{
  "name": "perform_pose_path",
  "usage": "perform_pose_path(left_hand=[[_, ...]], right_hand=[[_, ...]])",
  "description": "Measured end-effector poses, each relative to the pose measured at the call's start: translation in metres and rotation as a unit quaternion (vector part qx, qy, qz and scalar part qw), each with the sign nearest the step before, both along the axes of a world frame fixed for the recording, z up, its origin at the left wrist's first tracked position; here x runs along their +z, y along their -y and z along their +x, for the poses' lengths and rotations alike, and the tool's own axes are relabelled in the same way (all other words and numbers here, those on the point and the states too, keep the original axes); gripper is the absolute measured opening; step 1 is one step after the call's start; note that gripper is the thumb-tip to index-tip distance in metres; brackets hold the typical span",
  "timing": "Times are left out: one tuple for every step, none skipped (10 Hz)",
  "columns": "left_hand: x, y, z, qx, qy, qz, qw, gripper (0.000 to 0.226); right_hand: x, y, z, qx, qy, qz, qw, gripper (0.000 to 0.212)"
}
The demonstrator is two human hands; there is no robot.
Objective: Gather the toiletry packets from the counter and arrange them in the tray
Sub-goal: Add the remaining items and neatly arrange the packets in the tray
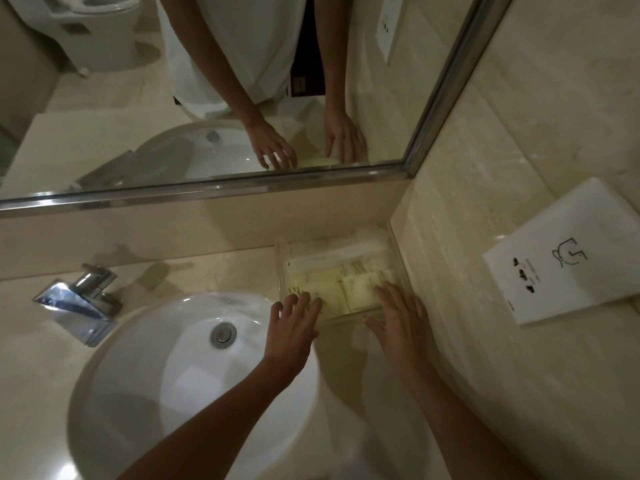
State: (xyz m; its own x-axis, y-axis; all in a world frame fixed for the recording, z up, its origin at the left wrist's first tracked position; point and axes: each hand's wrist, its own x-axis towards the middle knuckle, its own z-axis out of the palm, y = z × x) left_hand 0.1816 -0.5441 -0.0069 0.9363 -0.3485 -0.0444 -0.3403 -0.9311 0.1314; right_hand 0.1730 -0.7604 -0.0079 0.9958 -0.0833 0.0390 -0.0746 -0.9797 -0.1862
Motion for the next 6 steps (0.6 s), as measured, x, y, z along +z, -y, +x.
perform_pose_path(left_hand=[[0.001,0.002,0.008,0.0,0.001,-0.007,1.0,0.068],[0.002,0.003,0.016,0.01,0.004,-0.007,1.0,0.066],[0.001,0.004,0.02,0.019,-0.001,-0.007,1.0,0.061],[0.004,0.005,0.022,0.015,-0.017,0.004,1.0,0.063],[0.014,0.002,0.024,0.019,-0.047,0.005,0.999,0.059],[0.028,-0.002,0.023,0.017,-0.088,-0.008,0.996,0.04]], right_hand=[[0.002,-0.001,0.008,0.012,0.004,-0.02,1.0,0.058],[0.009,-0.004,0.017,0.014,0.011,-0.036,0.999,0.049],[0.015,-0.009,0.025,0.009,-0.018,-0.032,0.999,0.05],[0.026,-0.013,0.03,0.009,-0.064,-0.034,0.997,0.051],[0.041,-0.016,0.037,0.017,-0.134,-0.041,0.99,0.048],[0.054,-0.02,0.033,0.014,-0.189,-0.028,0.982,0.036]])
